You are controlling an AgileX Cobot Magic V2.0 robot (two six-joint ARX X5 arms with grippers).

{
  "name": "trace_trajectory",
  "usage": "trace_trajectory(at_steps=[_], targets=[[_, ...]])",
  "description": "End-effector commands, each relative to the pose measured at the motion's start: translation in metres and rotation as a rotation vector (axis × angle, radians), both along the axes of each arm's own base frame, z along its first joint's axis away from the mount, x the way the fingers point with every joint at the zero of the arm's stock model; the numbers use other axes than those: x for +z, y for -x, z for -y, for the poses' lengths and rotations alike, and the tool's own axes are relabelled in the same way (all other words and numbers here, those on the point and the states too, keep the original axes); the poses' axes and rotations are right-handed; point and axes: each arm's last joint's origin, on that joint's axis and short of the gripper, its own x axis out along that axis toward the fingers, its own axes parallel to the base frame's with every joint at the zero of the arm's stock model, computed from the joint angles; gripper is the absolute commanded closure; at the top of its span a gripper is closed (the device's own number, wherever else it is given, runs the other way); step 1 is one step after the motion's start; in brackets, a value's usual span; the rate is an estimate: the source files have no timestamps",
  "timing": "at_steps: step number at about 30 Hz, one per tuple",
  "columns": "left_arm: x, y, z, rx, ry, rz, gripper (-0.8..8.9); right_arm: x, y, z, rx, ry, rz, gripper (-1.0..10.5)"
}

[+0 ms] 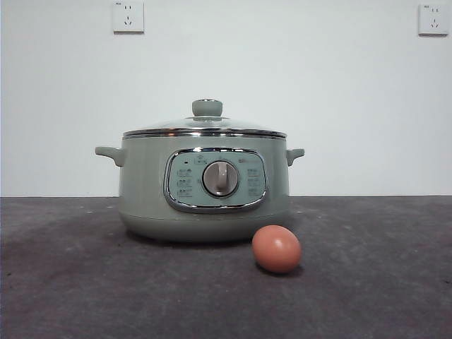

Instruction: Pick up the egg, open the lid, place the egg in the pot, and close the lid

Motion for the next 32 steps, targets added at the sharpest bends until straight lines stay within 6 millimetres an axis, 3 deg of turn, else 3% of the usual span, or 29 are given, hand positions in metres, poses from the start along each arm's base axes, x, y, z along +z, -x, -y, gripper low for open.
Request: trace_trajectory(at_steps=[1, 9, 16, 25, 32], targets=[[0.001, -0.006, 0.002, -0.039, 0.01, 0.002, 0.86, 0.0, -0.003, 0.0, 0.005, -0.001, -0.007, 2.5], [0.003, -0.051, 0.01, -0.156, 0.044, -0.014, 0.86, -0.001, -0.007, -0.001, 0.027, -0.016, -0.03, 2.5], [0.012, -0.119, 0.034, -0.241, -0.028, -0.056, 0.86, -0.002, -0.012, 0.0, 0.027, -0.017, -0.047, 2.5], [0.016, -0.206, 0.088, -0.314, -0.149, -0.107, 0.86, -0.005, -0.017, 0.0, 0.026, -0.018, -0.086, 2.5], [-0.003, -0.263, 0.147, -0.347, -0.288, -0.116, 0.86, -0.006, -0.022, 0.0, 0.026, -0.019, -0.111, 2.5]])
